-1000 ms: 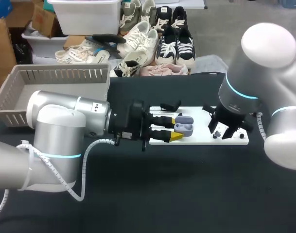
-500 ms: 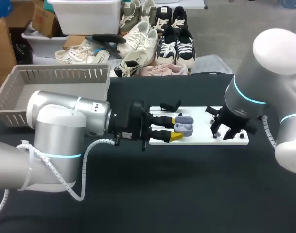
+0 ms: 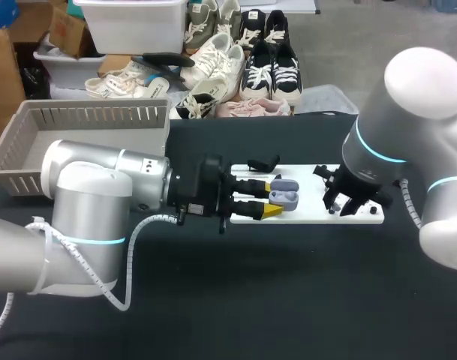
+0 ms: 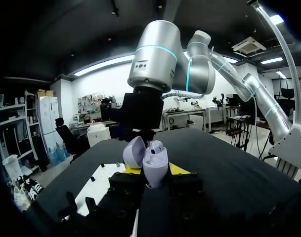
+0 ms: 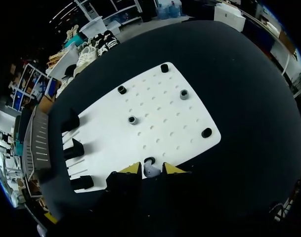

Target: Pick up each earbud case from the left stands, insert the matching earbuds, close the lid, and place the case in the box.

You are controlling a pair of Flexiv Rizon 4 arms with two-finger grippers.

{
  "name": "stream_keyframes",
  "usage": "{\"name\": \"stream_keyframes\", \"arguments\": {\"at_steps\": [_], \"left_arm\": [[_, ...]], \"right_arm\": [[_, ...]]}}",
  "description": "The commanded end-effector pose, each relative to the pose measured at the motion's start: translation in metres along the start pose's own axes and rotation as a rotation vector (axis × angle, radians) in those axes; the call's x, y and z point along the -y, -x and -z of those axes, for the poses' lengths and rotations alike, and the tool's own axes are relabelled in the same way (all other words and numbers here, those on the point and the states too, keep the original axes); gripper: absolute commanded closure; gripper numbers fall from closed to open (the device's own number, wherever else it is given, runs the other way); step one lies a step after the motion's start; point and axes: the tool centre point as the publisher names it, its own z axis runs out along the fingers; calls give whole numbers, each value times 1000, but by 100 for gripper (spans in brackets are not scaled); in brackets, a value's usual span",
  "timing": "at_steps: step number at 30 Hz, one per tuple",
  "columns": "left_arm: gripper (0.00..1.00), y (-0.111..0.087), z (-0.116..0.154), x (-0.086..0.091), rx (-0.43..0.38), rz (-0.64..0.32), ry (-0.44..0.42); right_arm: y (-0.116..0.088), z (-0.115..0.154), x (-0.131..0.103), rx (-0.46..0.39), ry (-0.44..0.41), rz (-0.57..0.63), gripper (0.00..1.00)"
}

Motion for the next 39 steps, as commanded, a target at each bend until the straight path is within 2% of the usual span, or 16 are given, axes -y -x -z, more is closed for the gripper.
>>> {"name": "stream_keyframes", "arguments": {"at_steps": [1,11,14,16,25,39], "left_arm": [[100,0,0,1,1,-1,5],[100,0,0,1,1,-1,5],[100,0,0,1,1,-1,5],[100,0,0,1,1,-1,5],[100,0,0,1,1,-1,5],[100,0,0,1,1,-1,5]], "right_arm": [[0,-1,1,5,-3,-4,75],[2,-2,1,6,-7,-5,78],[3,-3,1,5,-7,-5,87],[3,-3,1,4,-7,-1,100],[2,0,1,1,-8,7,100],[3,24,3,15,-21,-10,100]]}}
